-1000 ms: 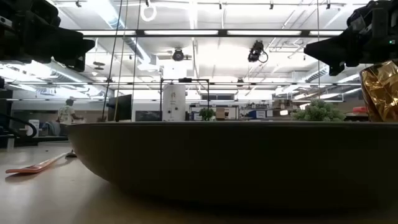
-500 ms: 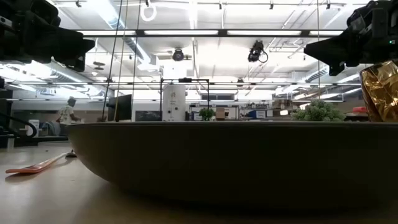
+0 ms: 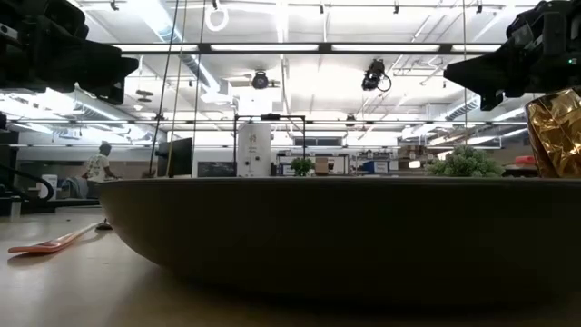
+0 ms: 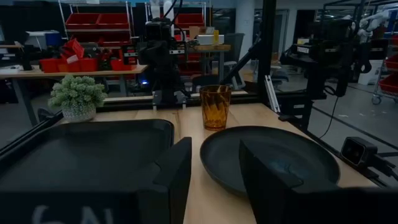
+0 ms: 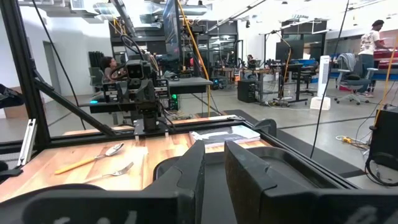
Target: Pick and place plate/cup/fork/spoon on tray
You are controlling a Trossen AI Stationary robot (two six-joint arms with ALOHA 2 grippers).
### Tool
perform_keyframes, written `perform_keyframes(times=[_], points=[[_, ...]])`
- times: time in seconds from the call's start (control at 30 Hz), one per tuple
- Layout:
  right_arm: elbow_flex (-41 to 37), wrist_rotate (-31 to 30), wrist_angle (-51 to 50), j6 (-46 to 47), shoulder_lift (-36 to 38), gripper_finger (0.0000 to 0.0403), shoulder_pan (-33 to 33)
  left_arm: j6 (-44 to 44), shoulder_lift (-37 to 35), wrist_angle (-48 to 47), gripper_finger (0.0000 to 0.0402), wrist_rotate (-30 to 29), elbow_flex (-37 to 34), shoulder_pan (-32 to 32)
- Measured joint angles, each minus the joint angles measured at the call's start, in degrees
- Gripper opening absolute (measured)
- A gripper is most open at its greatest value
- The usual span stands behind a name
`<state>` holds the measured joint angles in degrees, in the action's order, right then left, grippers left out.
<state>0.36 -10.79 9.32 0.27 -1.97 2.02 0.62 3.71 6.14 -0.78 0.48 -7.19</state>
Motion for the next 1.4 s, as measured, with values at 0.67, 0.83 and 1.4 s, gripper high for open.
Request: perform_keyframes(times=[0.67,0.83,1.4], points=[[0.0,-0.21,0.24,-3.3,0.0,0.0068,0.0,0.0,0.0,-0.01,0.0142,0.0,0.0,0.01],[0.01,-0.23,7.0,-4.77,-0.01,0.0068,0.0,0.01,-0.01,-0.01,0.0142,-0.01,-0.01,0.0],[2.78,3.03,14.15,13.85,-0.89,0.0064,0.0,-0.01,0.01,0.02,0.0142,-0.02,-0.01,-0.01]])
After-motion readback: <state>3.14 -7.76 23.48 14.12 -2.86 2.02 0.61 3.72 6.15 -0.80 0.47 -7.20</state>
